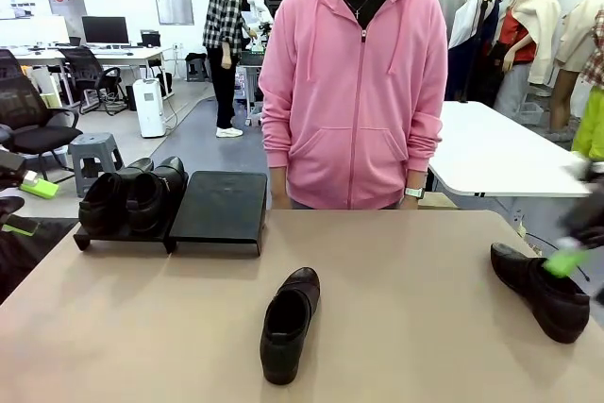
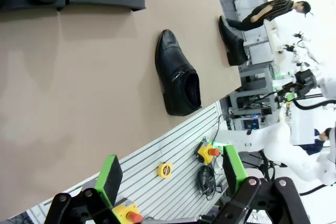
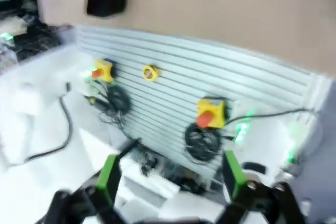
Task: Organize the shoes by placing them on the stand.
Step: Pick up one Shoe and place it in the middle of the table.
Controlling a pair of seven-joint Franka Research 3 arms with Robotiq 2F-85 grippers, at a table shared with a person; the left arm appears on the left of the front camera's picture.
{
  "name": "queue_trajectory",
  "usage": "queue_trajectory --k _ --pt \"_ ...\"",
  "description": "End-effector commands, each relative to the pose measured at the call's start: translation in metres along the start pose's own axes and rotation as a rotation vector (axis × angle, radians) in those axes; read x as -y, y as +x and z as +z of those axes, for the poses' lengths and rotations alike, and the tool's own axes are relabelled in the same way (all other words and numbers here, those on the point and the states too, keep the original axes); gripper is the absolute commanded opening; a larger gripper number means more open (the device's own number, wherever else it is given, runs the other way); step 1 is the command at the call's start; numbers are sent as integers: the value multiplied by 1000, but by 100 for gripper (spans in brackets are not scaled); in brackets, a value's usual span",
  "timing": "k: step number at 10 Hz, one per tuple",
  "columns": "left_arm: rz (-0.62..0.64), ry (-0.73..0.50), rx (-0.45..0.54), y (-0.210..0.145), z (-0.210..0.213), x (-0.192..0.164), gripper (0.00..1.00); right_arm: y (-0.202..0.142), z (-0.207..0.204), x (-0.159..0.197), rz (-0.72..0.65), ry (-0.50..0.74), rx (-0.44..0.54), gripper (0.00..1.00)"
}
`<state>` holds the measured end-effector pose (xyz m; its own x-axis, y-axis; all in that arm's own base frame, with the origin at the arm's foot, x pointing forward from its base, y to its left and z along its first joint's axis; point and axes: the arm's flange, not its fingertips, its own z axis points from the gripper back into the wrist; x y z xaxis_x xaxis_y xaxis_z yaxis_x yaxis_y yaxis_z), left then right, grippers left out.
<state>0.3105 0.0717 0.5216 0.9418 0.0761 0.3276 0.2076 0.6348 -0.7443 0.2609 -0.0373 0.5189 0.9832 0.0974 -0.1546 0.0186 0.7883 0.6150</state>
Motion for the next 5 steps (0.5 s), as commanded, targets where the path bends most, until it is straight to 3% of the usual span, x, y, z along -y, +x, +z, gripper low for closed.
queue_trajectory --k 1,3,4,5 --pt "-7 -3 -1 -2 1 0 100 22 31 54 -66 183 42 100" --pt "-7 -3 -1 -2 1 0 100 10 36 92 -89 332 158 100" --pt "-7 -3 -1 -2 1 0 100 7 20 89 -155 218 331 100" --pt "-7 -3 -1 -2 1 0 100 -1 43 100 -122 259 114 100"
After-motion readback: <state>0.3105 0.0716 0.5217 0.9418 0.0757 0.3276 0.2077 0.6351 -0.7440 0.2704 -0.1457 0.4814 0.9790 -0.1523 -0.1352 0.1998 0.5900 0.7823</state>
